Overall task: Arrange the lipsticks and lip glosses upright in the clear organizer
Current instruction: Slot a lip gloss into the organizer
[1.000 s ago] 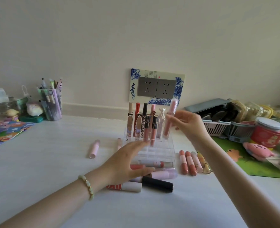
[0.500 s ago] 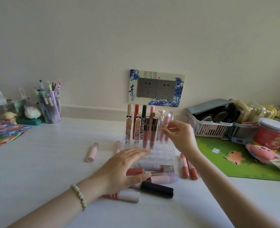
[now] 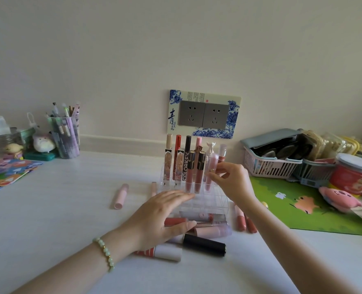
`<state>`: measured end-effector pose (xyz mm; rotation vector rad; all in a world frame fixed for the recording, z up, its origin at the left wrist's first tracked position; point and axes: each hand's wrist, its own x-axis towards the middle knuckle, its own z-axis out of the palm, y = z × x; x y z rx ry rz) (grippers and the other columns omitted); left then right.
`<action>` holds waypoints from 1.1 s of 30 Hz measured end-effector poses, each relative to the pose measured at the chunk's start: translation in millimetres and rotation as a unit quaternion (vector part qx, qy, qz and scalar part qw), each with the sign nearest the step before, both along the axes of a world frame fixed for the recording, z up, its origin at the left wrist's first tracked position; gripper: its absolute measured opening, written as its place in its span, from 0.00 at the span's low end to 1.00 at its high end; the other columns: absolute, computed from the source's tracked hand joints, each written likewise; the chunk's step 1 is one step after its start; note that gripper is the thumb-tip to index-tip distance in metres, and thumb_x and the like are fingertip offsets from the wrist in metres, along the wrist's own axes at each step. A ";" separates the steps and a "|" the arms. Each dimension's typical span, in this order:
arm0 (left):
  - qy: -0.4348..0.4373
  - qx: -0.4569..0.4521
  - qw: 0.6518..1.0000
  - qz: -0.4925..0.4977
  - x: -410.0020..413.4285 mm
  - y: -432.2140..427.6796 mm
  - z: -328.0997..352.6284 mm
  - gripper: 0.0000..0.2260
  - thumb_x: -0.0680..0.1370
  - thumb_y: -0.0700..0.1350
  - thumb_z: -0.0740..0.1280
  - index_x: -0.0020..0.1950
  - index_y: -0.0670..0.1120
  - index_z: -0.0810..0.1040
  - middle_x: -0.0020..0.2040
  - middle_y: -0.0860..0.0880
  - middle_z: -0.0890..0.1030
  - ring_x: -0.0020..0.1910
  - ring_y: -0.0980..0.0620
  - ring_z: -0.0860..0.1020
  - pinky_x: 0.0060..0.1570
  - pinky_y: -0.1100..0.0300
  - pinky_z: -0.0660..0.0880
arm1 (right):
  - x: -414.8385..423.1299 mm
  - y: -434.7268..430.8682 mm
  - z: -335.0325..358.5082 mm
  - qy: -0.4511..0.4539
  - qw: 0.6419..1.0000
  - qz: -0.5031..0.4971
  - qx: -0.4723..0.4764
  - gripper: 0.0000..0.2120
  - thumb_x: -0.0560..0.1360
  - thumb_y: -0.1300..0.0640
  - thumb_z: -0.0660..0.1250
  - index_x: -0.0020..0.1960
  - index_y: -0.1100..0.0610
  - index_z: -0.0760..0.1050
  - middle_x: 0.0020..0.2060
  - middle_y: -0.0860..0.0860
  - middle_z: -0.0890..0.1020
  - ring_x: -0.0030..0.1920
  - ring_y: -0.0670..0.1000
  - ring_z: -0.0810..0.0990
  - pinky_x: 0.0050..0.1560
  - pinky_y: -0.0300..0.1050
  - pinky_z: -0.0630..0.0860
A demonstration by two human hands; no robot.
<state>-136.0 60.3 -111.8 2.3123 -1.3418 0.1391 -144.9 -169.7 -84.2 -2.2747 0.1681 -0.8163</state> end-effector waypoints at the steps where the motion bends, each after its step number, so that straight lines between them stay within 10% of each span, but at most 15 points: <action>1: 0.000 -0.001 1.000 0.000 -0.1 -0.1 0.6 0.31 0.72 0.69 0.51 0.74 0.60 0.58 0.70 0.68 0.59 0.63 0.82 0.46 0.61 0.80 0.40 | 0.1 0.1 -0.2 0.003 1.000 -0.001 0.002 0.08 0.68 0.53 0.74 0.45 0.56 0.83 0.36 0.47 0.83 0.33 0.41 0.78 0.40 0.40 0.77; 7: 0.003 -0.004 1.000 0.002 -2.1 -0.3 2.0 0.31 0.72 0.70 0.50 0.73 0.61 0.59 0.68 0.68 0.59 0.61 0.84 0.46 0.59 0.82 0.40 | -0.8 2.0 2.4 0.014 1.000 -0.003 0.007 0.06 0.69 0.53 0.74 0.44 0.53 0.82 0.35 0.45 0.83 0.32 0.38 0.77 0.34 0.27 0.72; 33: -0.003 -0.040 0.998 0.038 4.0 7.8 4.4 0.25 0.76 0.65 0.54 0.72 0.60 0.62 0.71 0.65 0.64 0.66 0.74 0.54 0.66 0.77 0.44 | -4.3 2.3 3.8 0.042 0.999 -0.012 -0.017 0.07 0.71 0.55 0.72 0.48 0.55 0.83 0.40 0.48 0.85 0.34 0.38 0.77 0.37 0.30 0.71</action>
